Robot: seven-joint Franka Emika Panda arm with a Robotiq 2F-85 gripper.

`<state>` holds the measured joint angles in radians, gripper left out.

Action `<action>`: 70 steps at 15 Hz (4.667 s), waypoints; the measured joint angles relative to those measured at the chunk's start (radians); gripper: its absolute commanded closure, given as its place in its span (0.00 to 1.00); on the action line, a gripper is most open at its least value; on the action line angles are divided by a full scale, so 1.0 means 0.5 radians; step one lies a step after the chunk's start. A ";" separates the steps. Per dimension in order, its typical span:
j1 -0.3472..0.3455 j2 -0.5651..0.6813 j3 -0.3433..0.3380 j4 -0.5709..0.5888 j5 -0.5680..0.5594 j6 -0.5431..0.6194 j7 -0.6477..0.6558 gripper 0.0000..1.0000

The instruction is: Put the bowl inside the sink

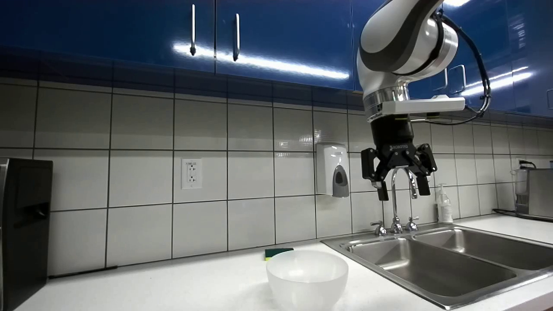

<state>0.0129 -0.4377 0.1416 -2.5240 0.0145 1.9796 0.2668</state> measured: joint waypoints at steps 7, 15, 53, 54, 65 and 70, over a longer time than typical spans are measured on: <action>0.026 0.091 0.007 -0.004 -0.005 0.076 0.000 0.00; 0.138 0.403 0.056 0.034 -0.005 0.389 0.019 0.00; 0.710 1.838 -0.030 1.298 -0.301 0.512 0.480 0.00; 0.716 1.868 -0.040 1.323 -0.302 0.512 0.480 0.00; 0.724 2.030 -0.075 1.480 -0.302 0.510 0.478 0.42; 0.724 2.030 -0.088 1.489 -0.302 0.507 0.478 0.80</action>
<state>0.3749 0.5772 0.0979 -1.7797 -0.1367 2.2330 0.5056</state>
